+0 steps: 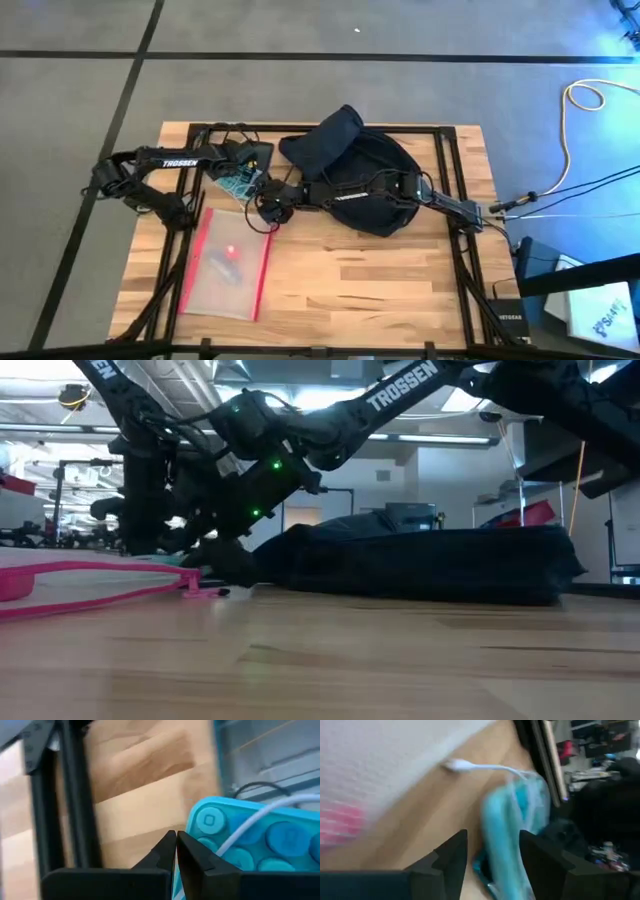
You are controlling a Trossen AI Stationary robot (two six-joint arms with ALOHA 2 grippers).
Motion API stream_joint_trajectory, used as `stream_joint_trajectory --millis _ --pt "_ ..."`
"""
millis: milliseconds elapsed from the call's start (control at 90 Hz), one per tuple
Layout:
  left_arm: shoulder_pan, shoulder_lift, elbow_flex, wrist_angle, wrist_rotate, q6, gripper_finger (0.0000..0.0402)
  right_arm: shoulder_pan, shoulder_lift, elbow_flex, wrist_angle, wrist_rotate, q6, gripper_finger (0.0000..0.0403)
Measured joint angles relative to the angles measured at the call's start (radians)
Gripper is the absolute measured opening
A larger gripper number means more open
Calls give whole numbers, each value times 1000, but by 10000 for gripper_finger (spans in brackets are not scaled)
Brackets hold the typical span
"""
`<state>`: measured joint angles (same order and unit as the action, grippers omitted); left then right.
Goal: Unpack backpack
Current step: Put the blue calculator into the zip bag
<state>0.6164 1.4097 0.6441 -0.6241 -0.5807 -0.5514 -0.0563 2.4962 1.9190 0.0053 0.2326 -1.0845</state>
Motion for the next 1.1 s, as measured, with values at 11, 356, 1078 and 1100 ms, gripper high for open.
stream_joint_trajectory --millis 11,356,1078,1100 --pt "-3 0 0 1 1 0 0 -1 0 0 4 5 0 161" --pt "-76 0 0 10 70 -19 0 -3 0 0 -31 -5 -21 161" --pt "-120 0 0 24 96 -17 0 20 7 -4 -53 37 -29 124" --pt "-120 0 0 24 96 -17 0 22 7 -5 -48 37 -25 124"
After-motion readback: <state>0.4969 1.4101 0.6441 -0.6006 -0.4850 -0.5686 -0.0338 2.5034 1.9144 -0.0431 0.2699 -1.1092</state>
